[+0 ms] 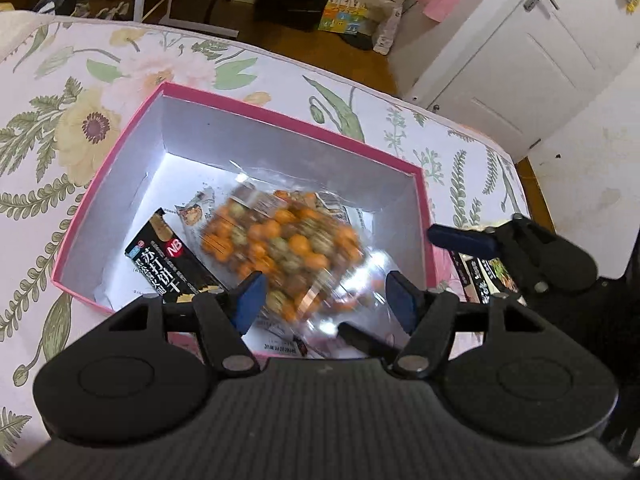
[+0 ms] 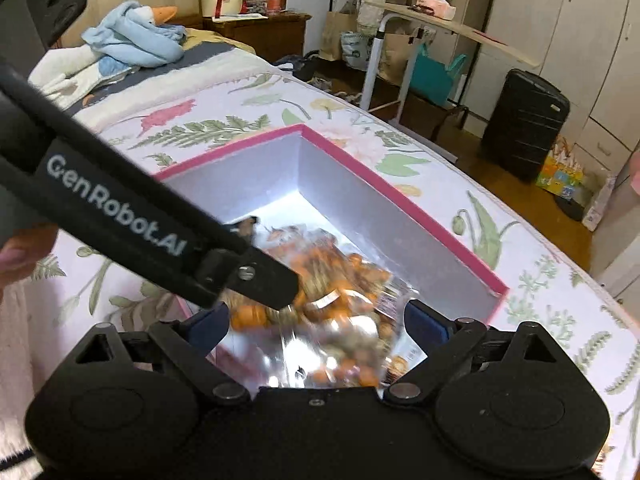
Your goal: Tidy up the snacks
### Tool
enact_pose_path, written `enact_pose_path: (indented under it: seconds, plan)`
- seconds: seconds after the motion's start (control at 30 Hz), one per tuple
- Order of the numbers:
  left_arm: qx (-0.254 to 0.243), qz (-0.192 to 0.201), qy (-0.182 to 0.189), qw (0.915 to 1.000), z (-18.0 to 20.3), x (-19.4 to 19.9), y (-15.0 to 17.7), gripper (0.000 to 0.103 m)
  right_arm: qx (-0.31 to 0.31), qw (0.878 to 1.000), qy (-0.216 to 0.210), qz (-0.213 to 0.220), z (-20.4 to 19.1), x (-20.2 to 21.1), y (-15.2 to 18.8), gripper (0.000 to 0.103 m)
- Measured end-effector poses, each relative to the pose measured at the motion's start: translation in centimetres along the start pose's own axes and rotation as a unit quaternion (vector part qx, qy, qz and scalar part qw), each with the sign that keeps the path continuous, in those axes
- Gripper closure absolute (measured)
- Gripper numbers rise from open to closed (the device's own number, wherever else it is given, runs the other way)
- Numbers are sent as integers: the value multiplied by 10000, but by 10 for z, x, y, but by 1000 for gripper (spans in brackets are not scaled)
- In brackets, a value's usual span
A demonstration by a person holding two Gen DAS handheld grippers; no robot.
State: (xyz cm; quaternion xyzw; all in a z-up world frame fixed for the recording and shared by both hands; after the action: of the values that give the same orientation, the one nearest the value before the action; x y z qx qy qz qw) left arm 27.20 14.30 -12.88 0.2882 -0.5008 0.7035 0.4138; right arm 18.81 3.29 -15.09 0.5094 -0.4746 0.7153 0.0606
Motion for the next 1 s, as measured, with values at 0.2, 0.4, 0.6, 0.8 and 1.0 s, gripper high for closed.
enact_pose_path:
  seconds: [0.2, 0.4, 0.6, 0.8, 1.0]
  plan:
    - [-300, 63, 18, 9995, 18, 15, 14, 42, -430, 9987, 122, 254, 13, 46, 29, 7]
    - [-602, 274, 38, 9978, 57, 27, 26, 42, -1101, 9929, 344, 306, 50, 98, 65, 14]
    - [-1023, 318, -24, 9942, 97, 19, 43, 42, -1561, 9852, 703, 54, 98, 110, 112, 25]
    - [-947, 202, 186, 9951, 133, 9, 47, 42, -1837, 9771, 993, 404, 132, 140, 136, 25]
    - [-1018, 4, 312, 9943, 178, -10, 48, 38, -2030, 9710, 697, 1053, 173, 151, 144, 23]
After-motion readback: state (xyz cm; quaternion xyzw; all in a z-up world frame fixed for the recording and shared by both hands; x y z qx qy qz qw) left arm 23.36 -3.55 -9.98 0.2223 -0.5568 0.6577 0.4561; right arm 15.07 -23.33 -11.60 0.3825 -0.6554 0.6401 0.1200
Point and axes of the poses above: each gripper's, at about its wrist camera, not at the fingertips, and x roughly against the way its jaws point, z to its right, y to its underside, the point moved 8 cm from there along -x, roughly the way its jaws point, and after that the axes turned 5 degrees about -y, right-handed, at the moved point
